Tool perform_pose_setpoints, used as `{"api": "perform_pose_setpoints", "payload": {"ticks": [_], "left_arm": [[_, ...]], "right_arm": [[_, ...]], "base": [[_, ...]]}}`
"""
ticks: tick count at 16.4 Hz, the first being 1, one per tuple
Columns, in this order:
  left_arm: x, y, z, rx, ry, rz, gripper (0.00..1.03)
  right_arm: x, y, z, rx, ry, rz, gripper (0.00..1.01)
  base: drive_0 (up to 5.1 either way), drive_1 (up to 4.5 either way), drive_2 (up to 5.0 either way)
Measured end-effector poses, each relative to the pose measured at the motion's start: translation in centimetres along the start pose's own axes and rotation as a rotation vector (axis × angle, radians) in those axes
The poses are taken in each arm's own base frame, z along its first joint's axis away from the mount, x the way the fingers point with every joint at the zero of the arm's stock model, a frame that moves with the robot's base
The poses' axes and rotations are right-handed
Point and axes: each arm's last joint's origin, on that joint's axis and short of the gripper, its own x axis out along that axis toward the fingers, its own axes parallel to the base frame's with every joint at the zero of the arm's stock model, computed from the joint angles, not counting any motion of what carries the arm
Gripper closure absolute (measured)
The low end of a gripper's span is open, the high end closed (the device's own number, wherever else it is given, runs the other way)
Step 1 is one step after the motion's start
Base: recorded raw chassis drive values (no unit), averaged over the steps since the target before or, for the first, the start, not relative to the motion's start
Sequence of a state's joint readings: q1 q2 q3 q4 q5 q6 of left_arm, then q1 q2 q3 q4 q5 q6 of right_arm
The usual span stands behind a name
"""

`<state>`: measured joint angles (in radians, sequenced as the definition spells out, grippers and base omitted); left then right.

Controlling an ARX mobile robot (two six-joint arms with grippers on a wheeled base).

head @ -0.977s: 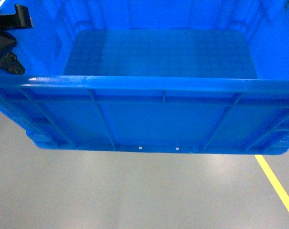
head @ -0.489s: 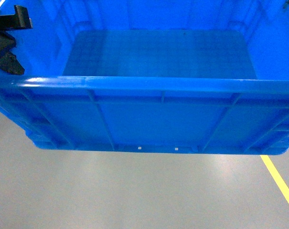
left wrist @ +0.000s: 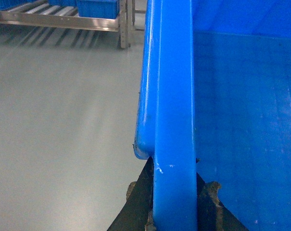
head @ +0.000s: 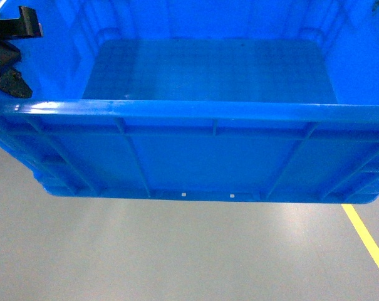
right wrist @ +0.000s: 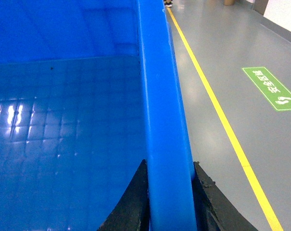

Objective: Place box next to blue box on left shelf

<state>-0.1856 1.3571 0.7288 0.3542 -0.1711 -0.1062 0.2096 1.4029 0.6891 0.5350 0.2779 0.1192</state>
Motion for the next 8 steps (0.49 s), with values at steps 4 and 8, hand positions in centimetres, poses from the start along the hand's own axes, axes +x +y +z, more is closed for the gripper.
{"api": "perform_pose_setpoints", "payload": {"ticks": [4,8], "left_arm": [[-0.01,-0.02,0.0,0.001,0.0,-0.001,0.95],[-0.01,-0.02,0.01,0.001,-0.001,-0.002,0.95]], "right_arm": [[0.0,0.0,-0.02,0.0,0.001,0.001,0.85],[0.0,0.0,-0.03,0.001,0.002,0.002,0.85]], "base": [[0.0,4.29,-4.2],[0.1,4.36,-4.2]]}}
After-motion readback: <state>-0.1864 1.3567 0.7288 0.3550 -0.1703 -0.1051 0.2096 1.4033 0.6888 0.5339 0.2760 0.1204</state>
